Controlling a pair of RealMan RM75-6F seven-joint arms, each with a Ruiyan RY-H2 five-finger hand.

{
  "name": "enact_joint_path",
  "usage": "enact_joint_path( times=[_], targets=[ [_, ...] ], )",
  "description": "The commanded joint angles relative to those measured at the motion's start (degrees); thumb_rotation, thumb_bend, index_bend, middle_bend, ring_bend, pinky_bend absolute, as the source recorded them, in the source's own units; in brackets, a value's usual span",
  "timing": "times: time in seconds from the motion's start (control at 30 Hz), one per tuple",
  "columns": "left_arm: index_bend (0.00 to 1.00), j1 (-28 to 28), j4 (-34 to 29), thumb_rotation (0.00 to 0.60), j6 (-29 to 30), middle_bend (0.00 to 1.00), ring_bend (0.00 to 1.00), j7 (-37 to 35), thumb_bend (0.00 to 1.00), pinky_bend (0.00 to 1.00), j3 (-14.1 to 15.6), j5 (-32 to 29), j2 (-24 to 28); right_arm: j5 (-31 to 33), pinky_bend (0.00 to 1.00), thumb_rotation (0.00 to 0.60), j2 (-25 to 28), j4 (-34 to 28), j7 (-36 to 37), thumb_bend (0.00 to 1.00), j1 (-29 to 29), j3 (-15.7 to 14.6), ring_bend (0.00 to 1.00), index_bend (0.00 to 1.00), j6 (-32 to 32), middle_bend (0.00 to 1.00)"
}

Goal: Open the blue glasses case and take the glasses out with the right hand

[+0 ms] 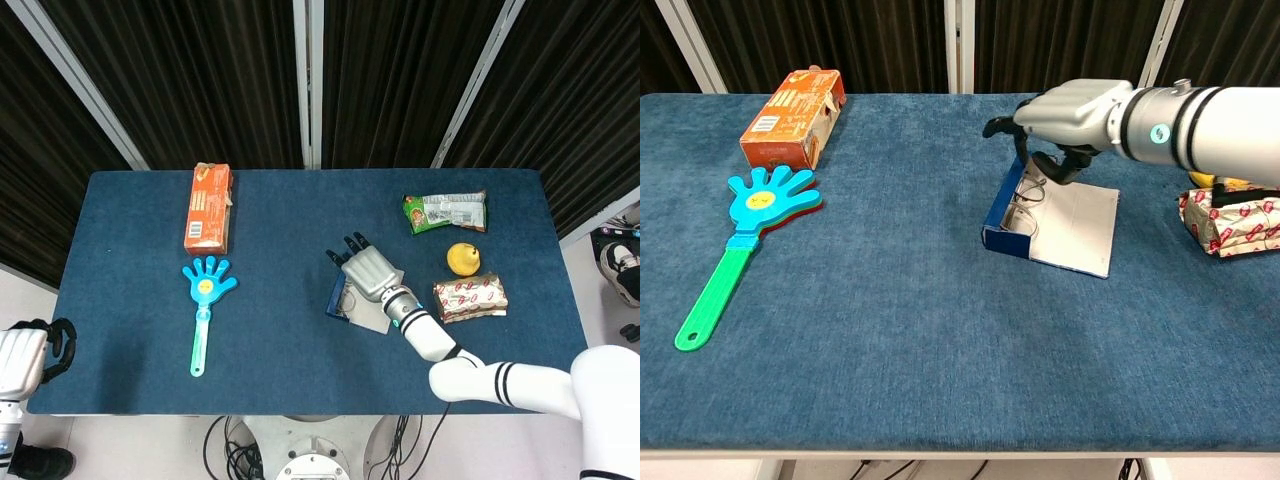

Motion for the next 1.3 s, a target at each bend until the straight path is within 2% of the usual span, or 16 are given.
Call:
enact_joint_path(
  times=[0.03,0.07,0.13,0.27,0.43,0.7,0.97,1.17,1.3],
  targets=[
    [0.69,-0.02,-0.04,0.600,-0.02,0.71,0.55,0.14,0.36,0.51,-0.01,-0.01,-0.01,-1.35,0.00,0.600,2.28,-2.92,2.24,0.44,-0.91,-1.42,0.00,0.01,0.87,0.29],
    [0.69,0.00,-0.04,0.600,0.03,0.71,0.55,0.19,0.36,0.51,0.00,0.01,-0.04,-2.76,0.00,0.600,2.02,-2.45,3.44,0.37,-1.16,-1.45,0.00,0.03,1.28,0.28],
    [0.69,0.04,-0.01,0.600,0.14,0.71,0.55,0.24,0.36,0.51,-0.01,0.04,-0.08,-4.71,0.00,0.600,1.20,-0.91,5.57,0.29,-1.37,-1.35,0.00,0.07,1.40,0.26],
    [0.69,0.06,0.01,0.600,0.18,0.71,0.55,0.18,0.36,0.51,-0.03,0.01,-0.11,-8.75,0.00,0.600,-1.41,3.34,9.38,0.22,-1.34,-1.41,0.00,0.10,1.29,0.23],
    [0.69,0.02,0.03,0.600,0.08,0.71,0.55,0.12,0.36,0.51,-0.05,-0.05,-0.09,-12.67,0.00,0.600,-4.86,7.88,13.39,0.20,-1.13,-1.49,0.00,0.12,1.15,0.23],
    [0.69,0.01,0.00,0.600,0.02,0.71,0.55,-0.12,0.36,0.50,-0.01,-0.03,0.00,-13.37,0.00,0.600,-9.88,12.65,16.24,0.20,0.85,-0.09,0.00,0.12,-0.76,0.23],
    [0.69,-0.03,-0.04,0.600,-0.15,0.71,0.55,-0.47,0.36,0.50,0.03,-0.03,0.17,-9.74,0.00,0.600,-16.28,18.12,16.88,0.21,4.95,4.22,0.00,0.13,-2.36,0.24],
    [0.69,-0.07,-0.11,0.600,-0.36,0.71,0.55,-0.48,0.36,0.50,0.05,-0.17,0.31,-2.66,0.00,0.600,-21.46,24.95,12.89,0.23,8.43,7.60,0.00,0.14,-1.43,0.24],
    [0.69,-0.08,-0.16,0.600,-0.43,0.71,0.55,-0.61,0.36,0.50,0.09,-0.17,0.42,0.97,0.00,0.600,-21.55,25.93,11.05,0.24,8.79,8.25,0.00,0.14,-1.56,0.24]
  ],
)
